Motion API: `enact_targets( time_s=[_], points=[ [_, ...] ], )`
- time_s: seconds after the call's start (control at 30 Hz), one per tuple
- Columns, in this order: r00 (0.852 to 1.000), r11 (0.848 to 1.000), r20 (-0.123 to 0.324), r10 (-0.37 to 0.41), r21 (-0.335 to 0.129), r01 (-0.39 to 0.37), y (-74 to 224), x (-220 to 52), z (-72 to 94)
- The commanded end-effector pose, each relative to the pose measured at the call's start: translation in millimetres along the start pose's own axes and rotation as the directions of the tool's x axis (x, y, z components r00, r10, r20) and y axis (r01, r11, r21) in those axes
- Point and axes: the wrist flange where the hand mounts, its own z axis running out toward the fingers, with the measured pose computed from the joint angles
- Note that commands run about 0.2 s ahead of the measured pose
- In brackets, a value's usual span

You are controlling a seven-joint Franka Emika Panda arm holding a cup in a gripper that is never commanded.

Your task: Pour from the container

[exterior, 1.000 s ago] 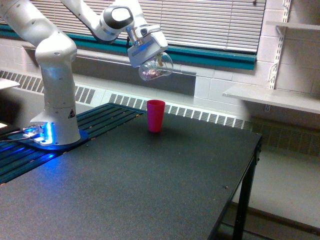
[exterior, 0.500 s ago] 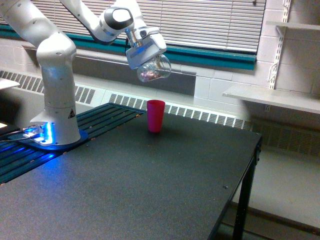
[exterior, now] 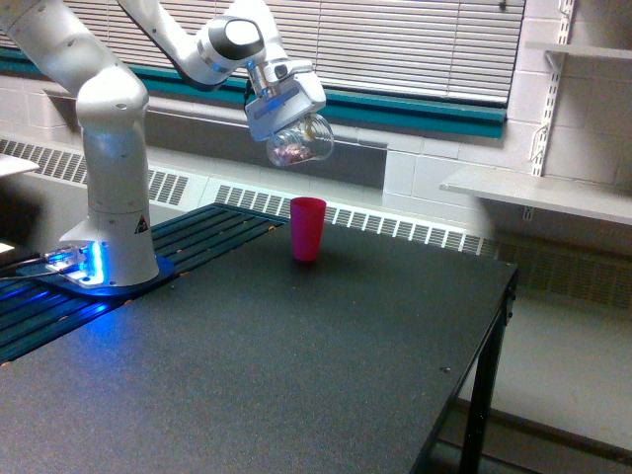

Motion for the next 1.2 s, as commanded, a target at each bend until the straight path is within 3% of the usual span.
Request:
enact_targets(
  time_s=[0.03,1.2],
  points=[
    [0.999,1.000,0.040,0.001,-0.013,-0.001,-6.6,-17.5,12.4],
    [0.994,0.996,0.081,-0.067,-0.051,0.071,-18.8,-36.1,30.5]
  ],
)
